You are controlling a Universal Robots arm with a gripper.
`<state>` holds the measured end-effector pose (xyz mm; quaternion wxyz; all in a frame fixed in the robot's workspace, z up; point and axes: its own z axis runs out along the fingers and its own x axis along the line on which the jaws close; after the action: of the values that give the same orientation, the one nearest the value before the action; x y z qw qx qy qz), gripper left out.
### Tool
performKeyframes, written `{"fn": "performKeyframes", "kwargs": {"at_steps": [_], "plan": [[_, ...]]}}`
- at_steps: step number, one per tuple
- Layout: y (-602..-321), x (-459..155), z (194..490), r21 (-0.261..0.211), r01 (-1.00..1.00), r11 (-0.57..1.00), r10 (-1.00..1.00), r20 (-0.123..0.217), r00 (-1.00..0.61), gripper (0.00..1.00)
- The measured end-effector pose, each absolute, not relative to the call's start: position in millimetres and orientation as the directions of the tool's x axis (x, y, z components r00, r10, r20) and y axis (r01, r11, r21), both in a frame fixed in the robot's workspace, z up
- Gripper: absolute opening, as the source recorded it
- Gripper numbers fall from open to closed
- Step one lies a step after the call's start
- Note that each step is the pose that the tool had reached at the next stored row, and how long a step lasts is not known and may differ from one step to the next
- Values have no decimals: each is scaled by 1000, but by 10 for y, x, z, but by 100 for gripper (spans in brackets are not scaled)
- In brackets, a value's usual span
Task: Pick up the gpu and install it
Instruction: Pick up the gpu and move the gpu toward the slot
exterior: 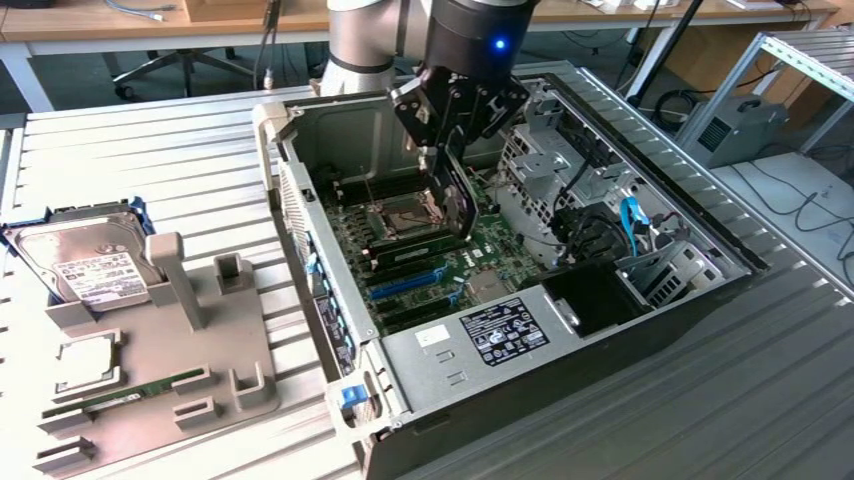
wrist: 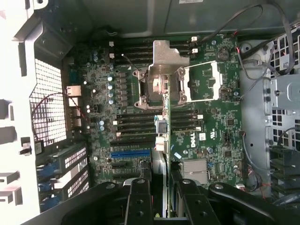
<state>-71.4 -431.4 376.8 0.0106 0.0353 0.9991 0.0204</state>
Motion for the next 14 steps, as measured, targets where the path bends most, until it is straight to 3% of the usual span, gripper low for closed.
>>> {"fn": "performKeyframes", "kwargs": {"at_steps": [14], "plan": [[-4207, -638, 3677, 42, 70, 997, 71, -19, -997, 26]]}}
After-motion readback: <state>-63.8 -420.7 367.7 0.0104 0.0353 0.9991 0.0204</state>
